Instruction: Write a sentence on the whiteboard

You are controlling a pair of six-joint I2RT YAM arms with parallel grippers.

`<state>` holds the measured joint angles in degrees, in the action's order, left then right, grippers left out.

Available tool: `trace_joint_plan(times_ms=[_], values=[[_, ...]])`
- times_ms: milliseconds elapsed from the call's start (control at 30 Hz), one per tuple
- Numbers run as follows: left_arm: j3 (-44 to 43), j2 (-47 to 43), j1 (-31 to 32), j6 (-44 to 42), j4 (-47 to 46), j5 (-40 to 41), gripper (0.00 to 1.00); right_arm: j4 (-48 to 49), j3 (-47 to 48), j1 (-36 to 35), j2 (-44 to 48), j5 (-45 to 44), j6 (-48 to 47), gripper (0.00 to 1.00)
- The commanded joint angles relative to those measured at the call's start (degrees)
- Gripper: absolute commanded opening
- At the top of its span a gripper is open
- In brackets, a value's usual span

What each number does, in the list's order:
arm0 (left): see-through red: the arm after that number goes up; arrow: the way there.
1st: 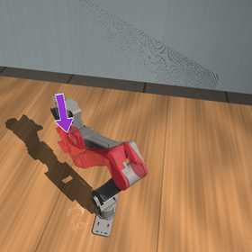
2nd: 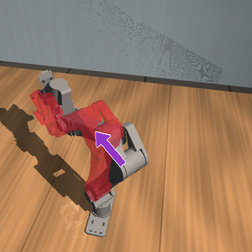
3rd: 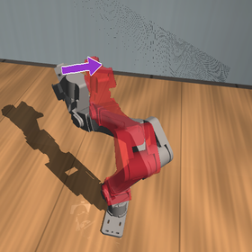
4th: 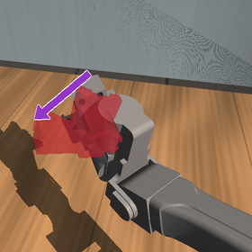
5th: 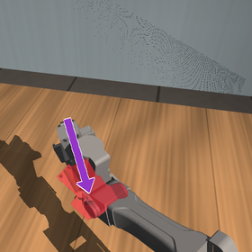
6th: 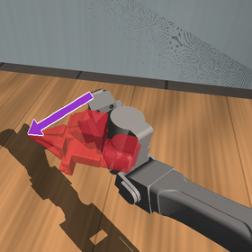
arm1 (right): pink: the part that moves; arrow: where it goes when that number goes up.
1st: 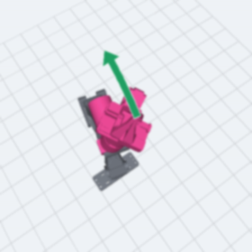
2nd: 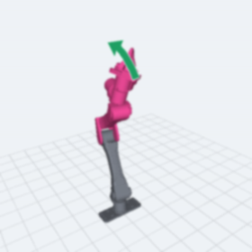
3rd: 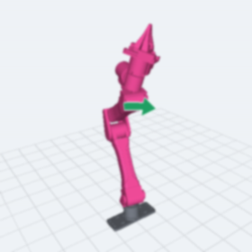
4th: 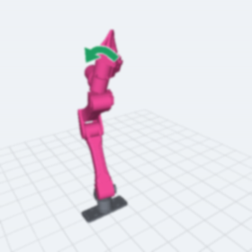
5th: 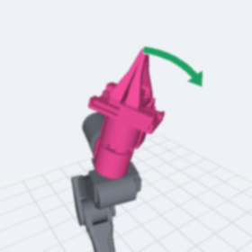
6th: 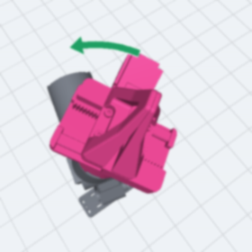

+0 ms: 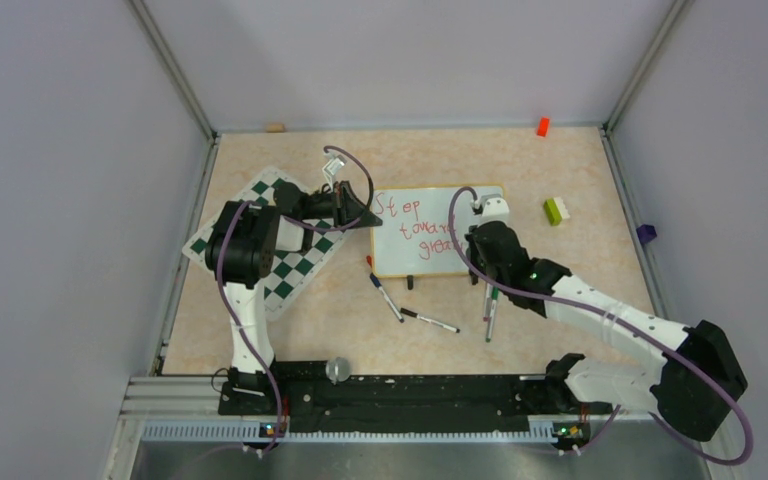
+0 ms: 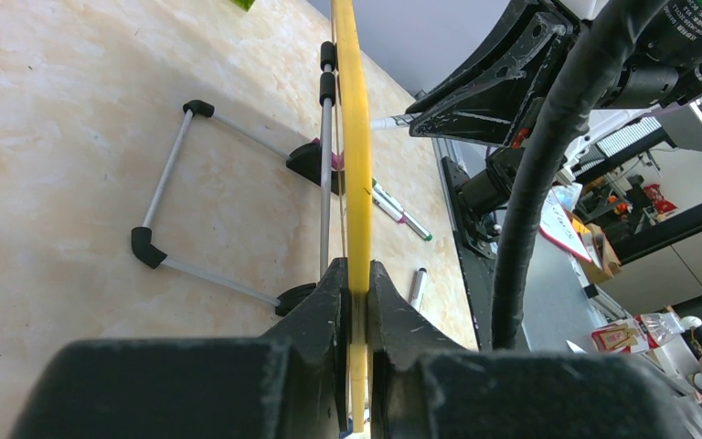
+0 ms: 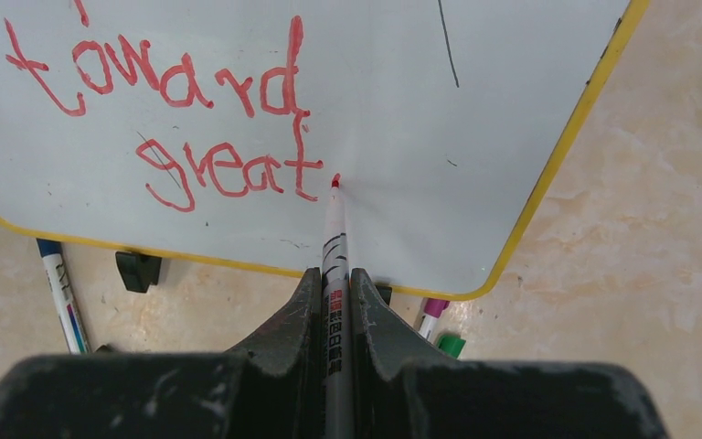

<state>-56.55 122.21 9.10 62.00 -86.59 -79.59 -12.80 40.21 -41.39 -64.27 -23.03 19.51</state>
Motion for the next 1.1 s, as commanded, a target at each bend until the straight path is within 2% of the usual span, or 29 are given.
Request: trace_joint_plan(times_ms=[0,467,1067], values=[[-0.40,-1.17,-0.23,0.76,-6.23,1.27,0.00,1.99,2.89,0.43,-0.43,-2.58,-0.76,0.00],[-0.40,-1.22,-0.23,0.67,-6.23,1.23,0.00,-0.02,2.19,0.45,0.96,-5.52,-0.45,0.00],[-0.31,-1.28,-0.22,0.65,-6.23,1.20,0.00,-1.09,-0.76,0.51,1.38,0.06,1.42,0.00]])
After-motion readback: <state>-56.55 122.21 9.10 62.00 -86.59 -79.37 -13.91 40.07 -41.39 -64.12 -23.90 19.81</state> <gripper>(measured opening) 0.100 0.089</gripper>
